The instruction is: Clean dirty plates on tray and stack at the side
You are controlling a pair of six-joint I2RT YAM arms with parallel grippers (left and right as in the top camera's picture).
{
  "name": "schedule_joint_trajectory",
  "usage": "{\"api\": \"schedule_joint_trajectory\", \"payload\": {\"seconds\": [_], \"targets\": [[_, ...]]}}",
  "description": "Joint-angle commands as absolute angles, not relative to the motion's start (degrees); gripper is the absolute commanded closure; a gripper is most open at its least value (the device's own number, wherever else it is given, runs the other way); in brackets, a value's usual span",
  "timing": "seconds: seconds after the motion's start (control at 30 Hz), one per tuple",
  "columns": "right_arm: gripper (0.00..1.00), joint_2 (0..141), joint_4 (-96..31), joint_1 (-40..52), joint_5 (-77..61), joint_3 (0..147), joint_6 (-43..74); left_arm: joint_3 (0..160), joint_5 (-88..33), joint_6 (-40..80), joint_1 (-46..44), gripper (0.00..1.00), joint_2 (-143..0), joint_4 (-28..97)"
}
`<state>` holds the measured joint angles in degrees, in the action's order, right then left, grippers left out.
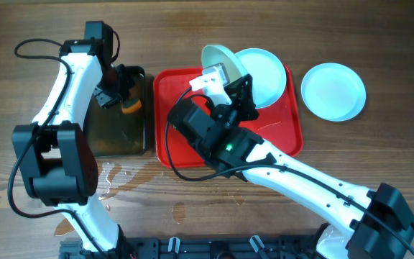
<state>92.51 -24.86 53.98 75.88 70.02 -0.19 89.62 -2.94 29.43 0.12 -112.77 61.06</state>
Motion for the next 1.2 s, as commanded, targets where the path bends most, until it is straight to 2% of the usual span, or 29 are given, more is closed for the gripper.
{"api": "schedule_joint_trajectory", "payload": {"seconds": [0.0,0.17,0.3,0.43,0.6,0.73,0.83,1.03,1.07,1.13,1.17], "targets": [[0.96,91.50,-30.35,53.28,60.49,71.20,13.28,90.24,-3.62,28.71,0.16,0.96,-111.00,62.02],[0.96,87.29,-40.66,46.04,36.51,71.20,29.69,90.24,-3.62,28.71,0.16,0.96,-111.00,62.39],[0.96,82.74,-41.85,32.93,17.26,71.20,30.70,90.24,-3.64,28.73,0.12,0.96,-111.00,63.09],[0.96,81.21,-43.11,16.23,5.72,71.18,34.63,90.24,-3.64,28.73,0.12,0.96,-111.00,63.75],[0.96,83.29,-44.14,-4.51,3.84,70.76,34.48,90.24,-3.64,28.75,0.12,0.96,-111.00,63.72],[0.96,88.25,-44.95,-14.83,3.84,70.48,32.86,90.24,-3.64,28.75,0.12,0.96,-111.00,63.72],[0.96,92.82,-44.66,-18.46,3.86,70.00,31.46,90.24,-3.64,28.75,0.12,0.96,-111.00,63.68],[0.96,102.26,-42.41,-18.98,3.77,69.89,31.51,90.24,-3.62,28.75,0.12,0.96,-111.00,63.44],[0.89,103.74,-42.02,-18.98,3.03,69.89,31.42,90.24,-3.62,28.75,0.12,0.96,-111.00,63.46],[0.59,105.30,-42.02,-18.94,2.92,69.89,31.46,90.24,-3.64,28.75,0.12,0.96,-111.00,63.48],[0.41,105.41,-42.04,-18.94,2.28,69.89,31.44,90.24,-3.64,28.75,0.12,0.96,-111.00,63.48]]}}
